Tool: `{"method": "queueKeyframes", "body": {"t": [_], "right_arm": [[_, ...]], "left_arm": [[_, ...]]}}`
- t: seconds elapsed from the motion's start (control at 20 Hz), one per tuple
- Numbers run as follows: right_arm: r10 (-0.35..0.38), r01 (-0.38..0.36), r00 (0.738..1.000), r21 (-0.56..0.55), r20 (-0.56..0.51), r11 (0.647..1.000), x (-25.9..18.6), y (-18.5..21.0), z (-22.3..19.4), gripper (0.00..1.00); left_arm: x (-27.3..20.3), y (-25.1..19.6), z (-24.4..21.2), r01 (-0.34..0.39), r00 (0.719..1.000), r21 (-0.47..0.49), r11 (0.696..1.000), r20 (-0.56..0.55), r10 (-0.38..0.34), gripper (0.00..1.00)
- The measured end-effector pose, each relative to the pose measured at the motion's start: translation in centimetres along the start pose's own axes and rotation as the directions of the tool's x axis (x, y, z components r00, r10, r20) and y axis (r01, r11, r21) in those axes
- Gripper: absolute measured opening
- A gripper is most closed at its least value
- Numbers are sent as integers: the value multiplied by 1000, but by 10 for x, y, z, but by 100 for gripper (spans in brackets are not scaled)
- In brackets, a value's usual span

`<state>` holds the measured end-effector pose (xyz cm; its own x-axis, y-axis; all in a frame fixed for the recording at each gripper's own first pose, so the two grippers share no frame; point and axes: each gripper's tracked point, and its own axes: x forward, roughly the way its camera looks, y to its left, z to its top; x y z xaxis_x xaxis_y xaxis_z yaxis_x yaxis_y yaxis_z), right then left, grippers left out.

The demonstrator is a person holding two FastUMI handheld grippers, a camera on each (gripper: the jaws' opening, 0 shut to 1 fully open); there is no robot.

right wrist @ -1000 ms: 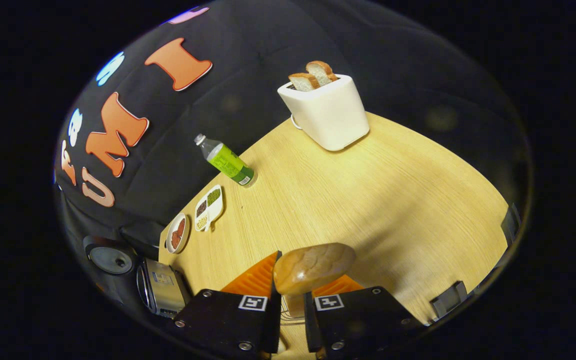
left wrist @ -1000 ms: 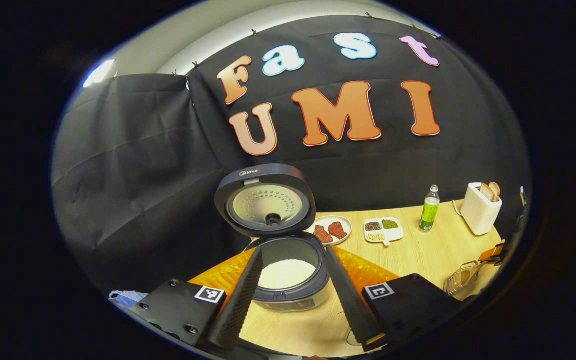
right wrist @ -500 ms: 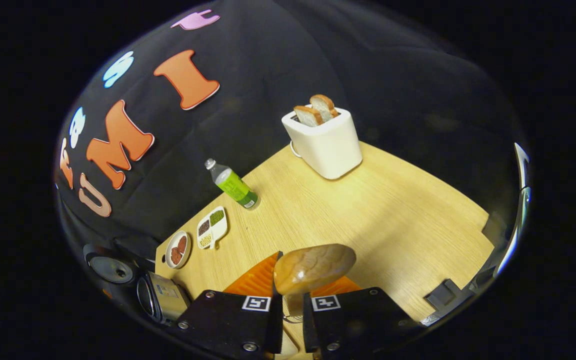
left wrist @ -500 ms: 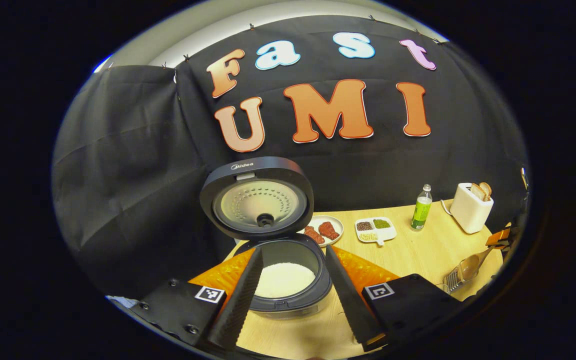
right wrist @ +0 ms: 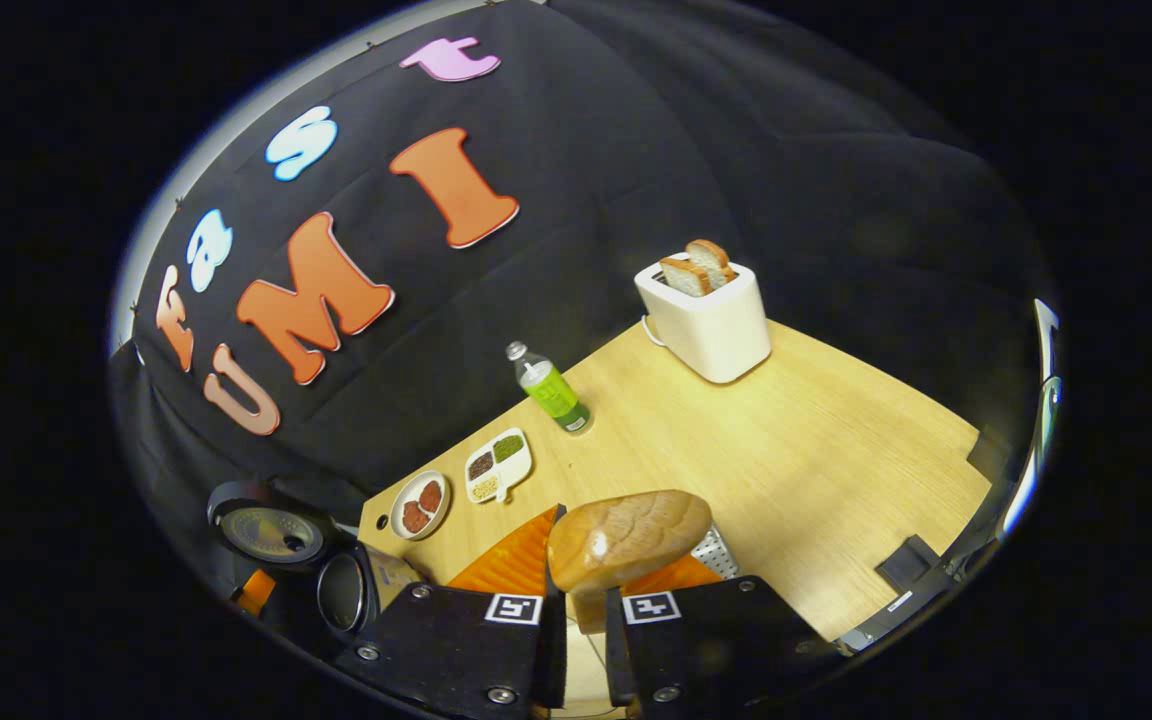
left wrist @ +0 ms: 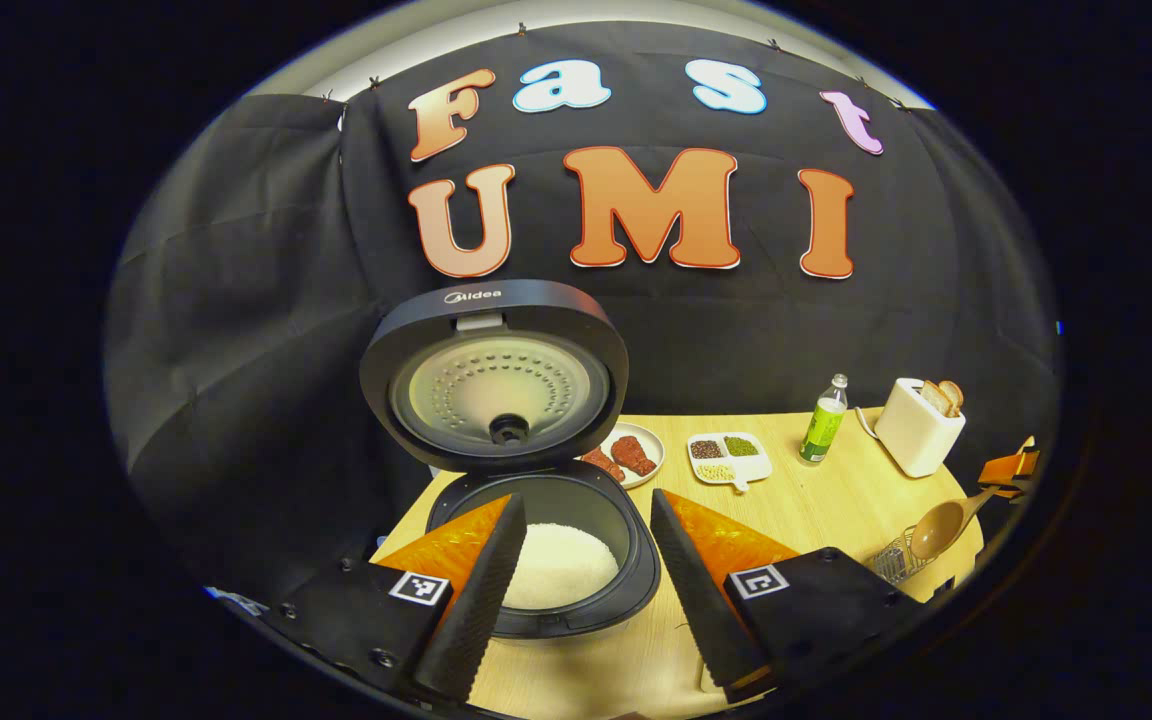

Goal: Close the left gripper, press the button to open the rice cooker; take a wooden spoon from the chopstick holder with the right hand, scoop a spoonful of rice and pour it into the rice cooker, then put the wooden spoon back into the chopstick holder.

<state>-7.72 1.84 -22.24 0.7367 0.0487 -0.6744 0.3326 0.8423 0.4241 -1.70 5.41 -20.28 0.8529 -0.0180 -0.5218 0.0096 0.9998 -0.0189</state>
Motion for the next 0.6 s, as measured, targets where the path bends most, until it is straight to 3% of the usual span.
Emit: {"method": "queueKeyframes", "body": {"t": [0.05,0.1,0.15,0.2,0.25,0.3,0.4,0.6], "right_arm": [[15,-15,1000,-20,-7,1000,-5,10,-8,16],[25,-25,1000,-38,-13,999,-9,20,-17,16],[28,-29,999,-52,-20,998,-10,27,-27,16],[27,-30,999,-63,-37,998,-9,32,-38,15],[25,-29,998,-72,-53,997,-10,35,-51,15],[17,-23,997,-84,-69,996,-10,38,-61,15],[-4,-7,996,-131,-85,991,-9,40,-79,15],[-58,43,997,-244,-56,969,-5,42,-96,15]], "left_arm": [[3,0,-4,11,1000,-3,1000,-8,-11,86],[4,1,-7,26,1000,-6,1000,-15,-26,77],[7,2,-8,36,999,-7,999,-21,-36,86],[8,1,-12,55,998,4,998,-27,-55,87],[9,1,-9,64,998,25,998,-10,-64,80],[10,2,-6,73,997,52,996,15,-74,88],[6,2,2,79,994,97,992,69,-86,92],[2,-2,1,119,987,121,986,96,-131,87]]}}
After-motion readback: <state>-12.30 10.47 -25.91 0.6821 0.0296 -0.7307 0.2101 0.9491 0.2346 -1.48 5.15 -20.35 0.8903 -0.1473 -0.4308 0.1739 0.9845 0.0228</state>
